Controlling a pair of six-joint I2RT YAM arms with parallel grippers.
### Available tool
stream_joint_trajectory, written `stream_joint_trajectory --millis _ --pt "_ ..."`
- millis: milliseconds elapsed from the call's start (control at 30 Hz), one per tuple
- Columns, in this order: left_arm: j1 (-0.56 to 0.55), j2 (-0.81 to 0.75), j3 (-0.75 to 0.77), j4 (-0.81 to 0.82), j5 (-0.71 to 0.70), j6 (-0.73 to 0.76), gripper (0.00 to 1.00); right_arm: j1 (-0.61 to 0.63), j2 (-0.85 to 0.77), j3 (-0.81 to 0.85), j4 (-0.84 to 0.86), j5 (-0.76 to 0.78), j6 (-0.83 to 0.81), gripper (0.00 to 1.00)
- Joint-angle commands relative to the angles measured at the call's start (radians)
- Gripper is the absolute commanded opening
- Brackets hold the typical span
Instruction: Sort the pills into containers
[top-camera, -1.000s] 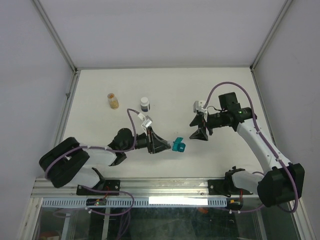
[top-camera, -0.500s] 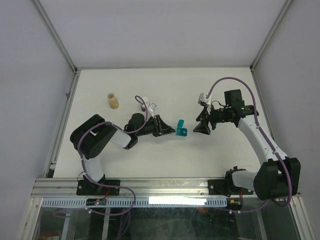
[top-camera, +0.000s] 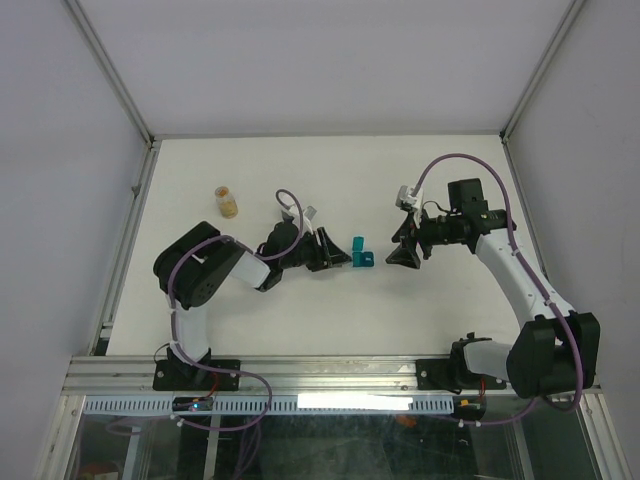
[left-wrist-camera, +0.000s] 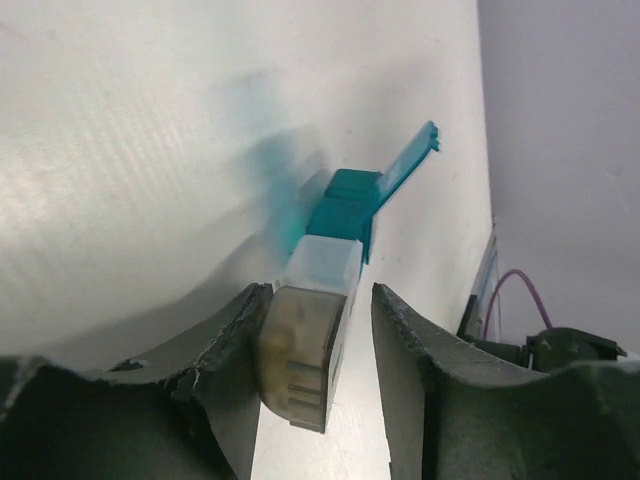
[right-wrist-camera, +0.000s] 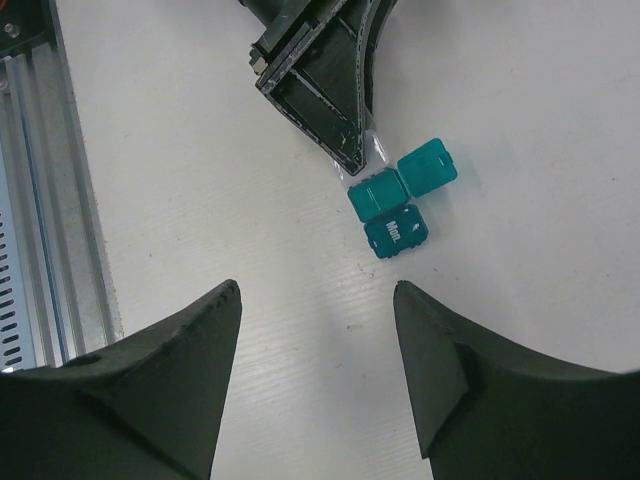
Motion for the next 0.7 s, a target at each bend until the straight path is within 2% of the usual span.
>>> stream_joint_trajectory --millis 0,100,233,667 --pt "0.001 -0.105 -0.008 -0.114 -0.102 0.102 0.49 -0.003 -0.003 0.018 0.024 -0.008 0.007 0.66" --pt "0.003 -0.17 -0.033 -0.202 -0.167 0.166 0.57 -0.003 -0.005 0.017 0.023 -0.007 0.007 0.66" --pt "0.002 -0.248 -0.067 -0.276 -0.224 0.222 0.62 -0.003 -0.005 0.018 0.021 -0.008 0.006 0.66" --pt "0.022 -0.564 -0.14 -0.415 -0.309 0.406 0.65 -0.005 -0.013 0.018 0.016 -0.011 0.003 0.66"
